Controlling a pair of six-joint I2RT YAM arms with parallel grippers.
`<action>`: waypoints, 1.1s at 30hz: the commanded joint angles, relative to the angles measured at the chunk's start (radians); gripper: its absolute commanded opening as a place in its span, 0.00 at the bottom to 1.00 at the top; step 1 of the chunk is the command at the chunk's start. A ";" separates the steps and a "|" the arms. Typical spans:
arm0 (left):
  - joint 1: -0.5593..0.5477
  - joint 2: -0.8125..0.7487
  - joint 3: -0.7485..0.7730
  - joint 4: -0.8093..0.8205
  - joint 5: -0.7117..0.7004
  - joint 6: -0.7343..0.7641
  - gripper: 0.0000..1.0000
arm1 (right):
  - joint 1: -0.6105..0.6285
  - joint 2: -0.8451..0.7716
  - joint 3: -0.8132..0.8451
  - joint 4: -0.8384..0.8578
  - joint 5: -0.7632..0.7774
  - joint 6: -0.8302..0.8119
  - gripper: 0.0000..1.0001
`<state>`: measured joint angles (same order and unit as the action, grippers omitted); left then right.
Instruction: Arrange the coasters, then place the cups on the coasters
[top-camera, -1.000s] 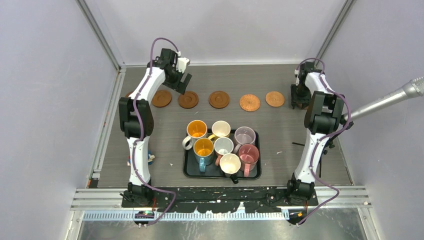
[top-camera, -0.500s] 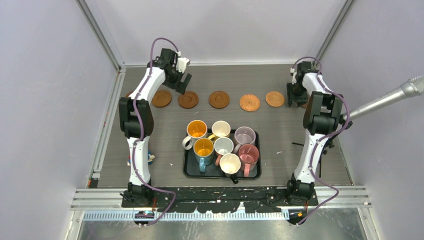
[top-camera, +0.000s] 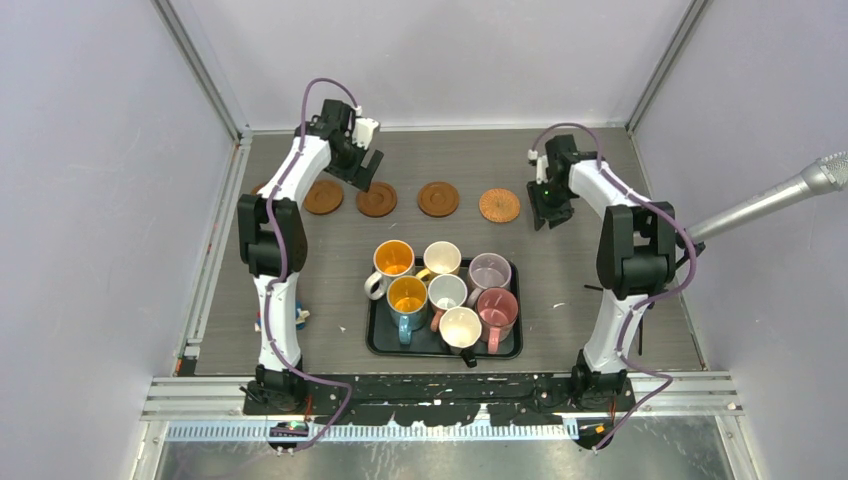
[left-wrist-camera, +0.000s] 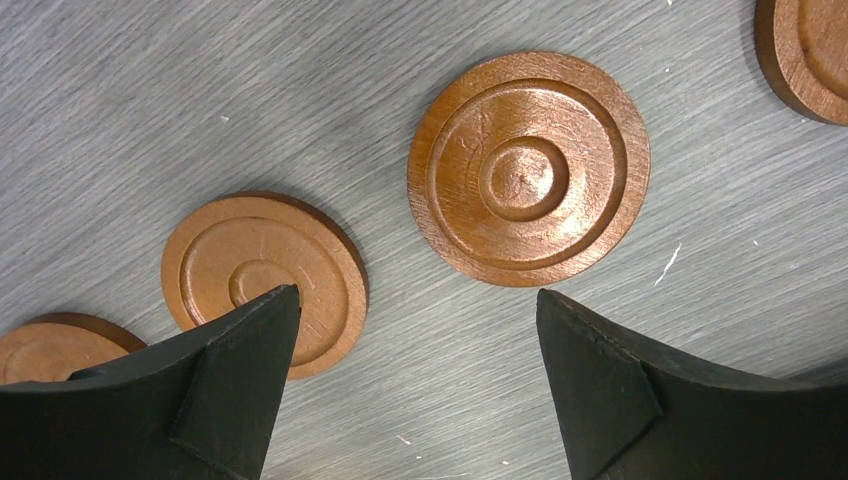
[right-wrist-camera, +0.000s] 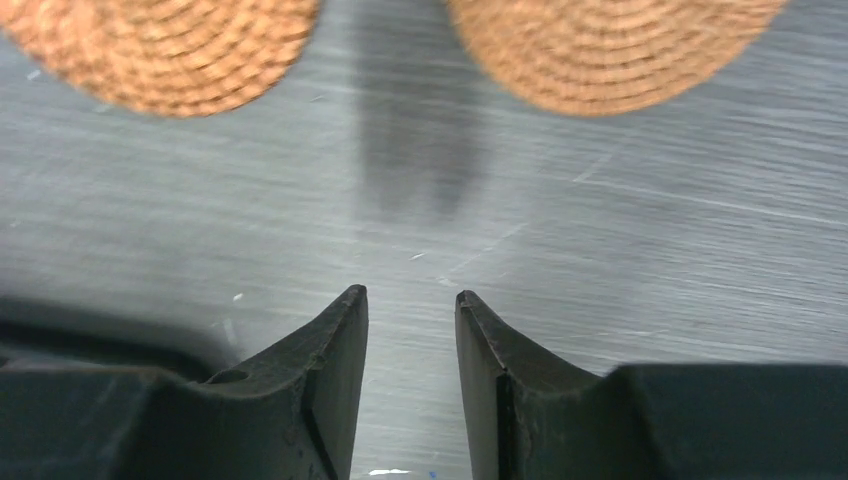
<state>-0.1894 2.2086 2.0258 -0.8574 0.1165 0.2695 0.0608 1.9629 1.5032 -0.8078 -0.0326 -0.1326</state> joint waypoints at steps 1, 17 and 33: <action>0.005 -0.080 -0.014 0.008 0.008 0.003 0.90 | 0.083 -0.068 -0.050 0.056 -0.048 0.038 0.41; 0.006 -0.164 -0.101 0.015 0.102 0.009 0.90 | 0.176 0.088 0.041 0.193 -0.027 0.122 0.33; 0.044 -0.433 -0.368 -0.044 0.388 0.064 1.00 | 0.184 0.134 0.054 0.257 -0.021 0.153 0.34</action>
<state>-0.1608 1.8790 1.6947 -0.8600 0.3973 0.2920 0.2356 2.0888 1.5410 -0.6014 -0.0643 0.0006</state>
